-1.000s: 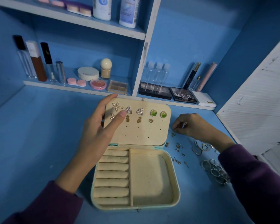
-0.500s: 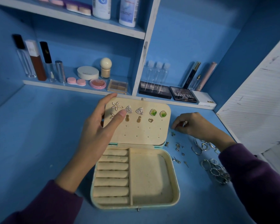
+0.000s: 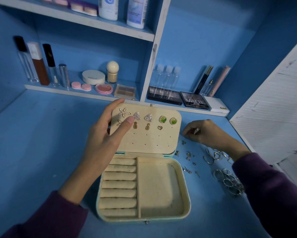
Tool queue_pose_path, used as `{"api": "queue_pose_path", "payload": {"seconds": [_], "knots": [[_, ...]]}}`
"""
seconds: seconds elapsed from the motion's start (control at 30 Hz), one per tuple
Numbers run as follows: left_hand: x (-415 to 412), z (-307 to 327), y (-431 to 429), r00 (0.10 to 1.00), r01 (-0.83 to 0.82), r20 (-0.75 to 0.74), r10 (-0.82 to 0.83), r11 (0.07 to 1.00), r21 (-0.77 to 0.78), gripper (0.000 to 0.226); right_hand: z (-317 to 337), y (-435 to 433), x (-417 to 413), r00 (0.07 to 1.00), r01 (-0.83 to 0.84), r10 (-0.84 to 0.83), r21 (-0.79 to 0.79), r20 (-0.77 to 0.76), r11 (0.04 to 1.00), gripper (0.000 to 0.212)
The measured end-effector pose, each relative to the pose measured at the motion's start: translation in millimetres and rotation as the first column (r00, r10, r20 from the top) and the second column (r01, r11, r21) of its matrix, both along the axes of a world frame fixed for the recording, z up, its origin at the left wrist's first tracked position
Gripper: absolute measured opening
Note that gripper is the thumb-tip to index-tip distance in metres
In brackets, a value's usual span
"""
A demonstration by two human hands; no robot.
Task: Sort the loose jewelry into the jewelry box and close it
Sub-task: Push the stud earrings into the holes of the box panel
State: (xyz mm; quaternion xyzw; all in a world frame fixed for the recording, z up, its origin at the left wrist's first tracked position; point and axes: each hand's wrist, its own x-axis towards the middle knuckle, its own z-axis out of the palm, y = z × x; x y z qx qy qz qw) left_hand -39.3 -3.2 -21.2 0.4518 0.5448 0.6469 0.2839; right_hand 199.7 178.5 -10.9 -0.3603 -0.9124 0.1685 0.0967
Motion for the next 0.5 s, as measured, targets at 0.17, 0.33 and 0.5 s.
{"api": "queue_pose_path", "payload": {"seconds": [0.17,0.33,0.5], "knots": [[0.2,0.7,-0.2,1.000,-0.009,-0.017,0.009,1.000,-0.004,0.042,-1.7,1.4,-0.6,1.000,-0.001,0.001,-0.015,0.005,1.000,0.017],[0.0,0.7,-0.2,1.000,-0.001,-0.011,0.000,1.000,-0.006,0.039,-3.5,4.2,-1.3,1.000,0.004,-0.004,-0.005,0.010,1.000,0.017],[-0.2,0.3,0.3,1.000,-0.003,-0.006,0.003,1.000,-0.002,0.039,-2.9,3.4,-1.6,1.000,0.011,-0.011,-0.009,0.008,1.000,0.015]]}}
